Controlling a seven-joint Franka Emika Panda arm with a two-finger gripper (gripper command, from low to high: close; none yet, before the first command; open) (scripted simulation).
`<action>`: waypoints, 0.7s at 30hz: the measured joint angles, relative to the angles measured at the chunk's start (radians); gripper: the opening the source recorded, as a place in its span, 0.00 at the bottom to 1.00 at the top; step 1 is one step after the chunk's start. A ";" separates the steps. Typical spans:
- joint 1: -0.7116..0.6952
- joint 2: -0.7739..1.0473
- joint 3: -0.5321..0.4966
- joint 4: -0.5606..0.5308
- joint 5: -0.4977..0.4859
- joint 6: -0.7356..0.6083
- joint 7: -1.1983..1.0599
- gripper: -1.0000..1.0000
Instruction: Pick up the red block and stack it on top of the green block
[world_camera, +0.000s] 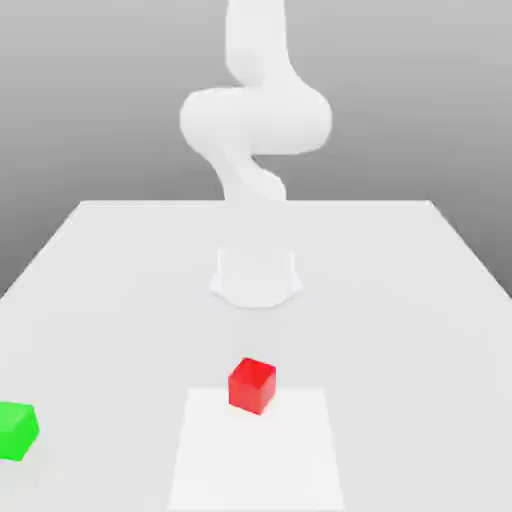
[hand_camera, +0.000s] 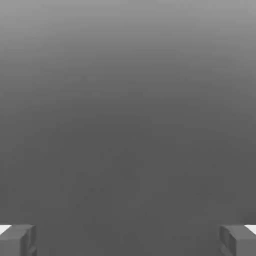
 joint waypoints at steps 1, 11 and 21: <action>-0.005 0.029 0.001 -0.033 0.006 0.024 0.016 0.50; -0.051 0.312 0.048 -0.360 0.048 0.259 0.195 0.50; -0.079 0.792 0.066 -0.568 -0.031 0.641 0.422 0.50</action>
